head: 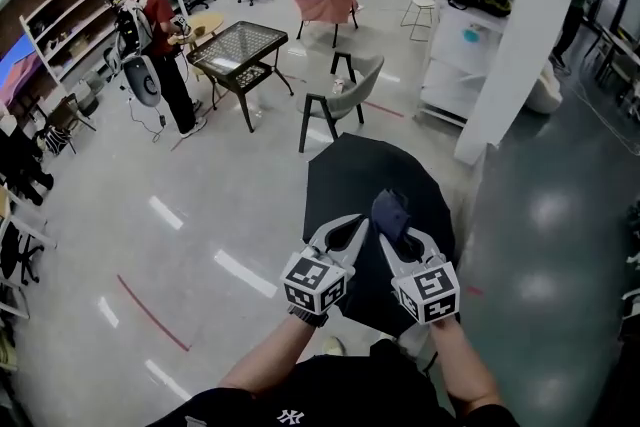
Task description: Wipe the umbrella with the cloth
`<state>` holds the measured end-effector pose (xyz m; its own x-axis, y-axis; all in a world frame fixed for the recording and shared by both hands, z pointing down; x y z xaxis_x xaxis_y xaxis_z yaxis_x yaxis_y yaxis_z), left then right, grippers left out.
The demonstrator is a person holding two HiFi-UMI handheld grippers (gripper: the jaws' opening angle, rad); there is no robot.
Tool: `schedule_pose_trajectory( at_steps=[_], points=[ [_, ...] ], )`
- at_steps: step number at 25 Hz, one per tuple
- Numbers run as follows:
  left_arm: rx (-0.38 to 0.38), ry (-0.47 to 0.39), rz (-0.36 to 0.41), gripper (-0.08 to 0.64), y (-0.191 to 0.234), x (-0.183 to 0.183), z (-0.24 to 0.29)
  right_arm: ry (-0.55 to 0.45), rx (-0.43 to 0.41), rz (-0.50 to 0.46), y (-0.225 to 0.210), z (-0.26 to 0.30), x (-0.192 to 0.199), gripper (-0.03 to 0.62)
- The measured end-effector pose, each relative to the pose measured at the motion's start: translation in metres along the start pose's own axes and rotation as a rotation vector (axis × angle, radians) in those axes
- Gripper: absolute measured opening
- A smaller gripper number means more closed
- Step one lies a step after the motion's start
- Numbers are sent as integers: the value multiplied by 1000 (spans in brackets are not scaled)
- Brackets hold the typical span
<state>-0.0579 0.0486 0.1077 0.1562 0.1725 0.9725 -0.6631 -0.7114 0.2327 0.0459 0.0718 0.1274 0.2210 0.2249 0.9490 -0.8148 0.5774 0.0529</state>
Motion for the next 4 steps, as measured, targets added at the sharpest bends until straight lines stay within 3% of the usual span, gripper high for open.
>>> schedule_pose_trajectory(
  at_steps=[4],
  points=[
    [0,-10,9,0,2,-9,4,-11,9,-8,-4,2,-10,80]
  ],
)
Point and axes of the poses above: the fingertips, and each gripper's own axes: z forward along the fingers, y to its left, x out of its underside, the point moved 5 cm from there along -z, backward along the fingers, and after that the axes turned 1 degree about -y, right-handed, at the moved point
